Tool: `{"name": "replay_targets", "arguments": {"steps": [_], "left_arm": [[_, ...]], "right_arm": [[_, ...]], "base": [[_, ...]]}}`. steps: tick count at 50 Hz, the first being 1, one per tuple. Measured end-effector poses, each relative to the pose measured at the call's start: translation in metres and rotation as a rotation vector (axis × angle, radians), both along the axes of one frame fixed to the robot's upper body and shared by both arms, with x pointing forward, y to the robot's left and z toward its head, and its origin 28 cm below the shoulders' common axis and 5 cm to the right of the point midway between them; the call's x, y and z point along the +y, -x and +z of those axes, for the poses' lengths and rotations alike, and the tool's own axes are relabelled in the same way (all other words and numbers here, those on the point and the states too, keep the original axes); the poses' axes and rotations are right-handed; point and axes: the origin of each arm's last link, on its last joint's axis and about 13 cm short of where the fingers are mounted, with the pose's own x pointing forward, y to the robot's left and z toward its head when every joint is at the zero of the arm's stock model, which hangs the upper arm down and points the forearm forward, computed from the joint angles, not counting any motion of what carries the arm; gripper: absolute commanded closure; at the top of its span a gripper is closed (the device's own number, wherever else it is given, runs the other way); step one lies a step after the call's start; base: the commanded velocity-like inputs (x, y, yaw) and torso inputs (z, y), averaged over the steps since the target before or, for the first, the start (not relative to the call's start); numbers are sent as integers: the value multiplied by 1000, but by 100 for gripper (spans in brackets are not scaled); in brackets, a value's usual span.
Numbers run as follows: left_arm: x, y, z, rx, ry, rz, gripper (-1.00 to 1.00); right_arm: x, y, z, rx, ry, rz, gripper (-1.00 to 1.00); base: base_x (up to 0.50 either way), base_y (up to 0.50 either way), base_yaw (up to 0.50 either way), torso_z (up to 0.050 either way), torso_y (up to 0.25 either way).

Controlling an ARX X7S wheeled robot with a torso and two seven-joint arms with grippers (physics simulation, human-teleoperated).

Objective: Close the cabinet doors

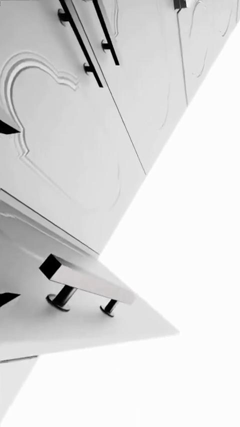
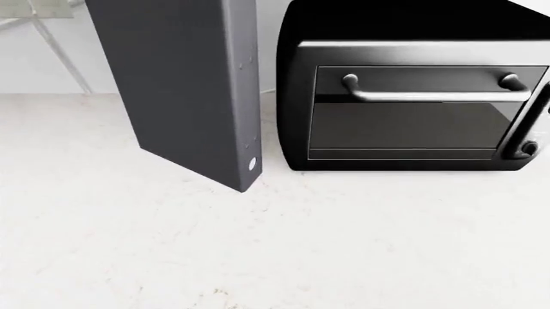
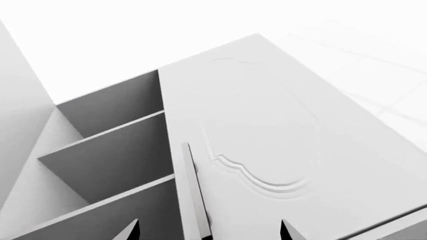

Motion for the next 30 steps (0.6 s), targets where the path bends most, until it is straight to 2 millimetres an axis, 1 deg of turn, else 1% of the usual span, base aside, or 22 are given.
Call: {"name": "replay_targets", "arguments": {"steps": [7,14,21,26,30], "left_arm": [[2,-10,12,0,-9,-3,-100],[6,-27,19,19,-3,5,-100],[5,-43,28,39,-3,26,-100],[-4,-45,33,22,2,52,-100],[-15,-45,37,7,26,18,-100]], "right_arm": [[0,0,0,1,-1,0,-100],[0,0,0,0,-1,2,-100],[1,0,-1,0,1,6,-100],[1,-1,-1,2,4,10,-100],[1,-1,-1,2,5,11,-100]], "base": [[0,0,0,0,0],[0,0,0,0,0],[0,0,0,0,0],[0,0,0,10,0],[0,0,0,14,0]]}}
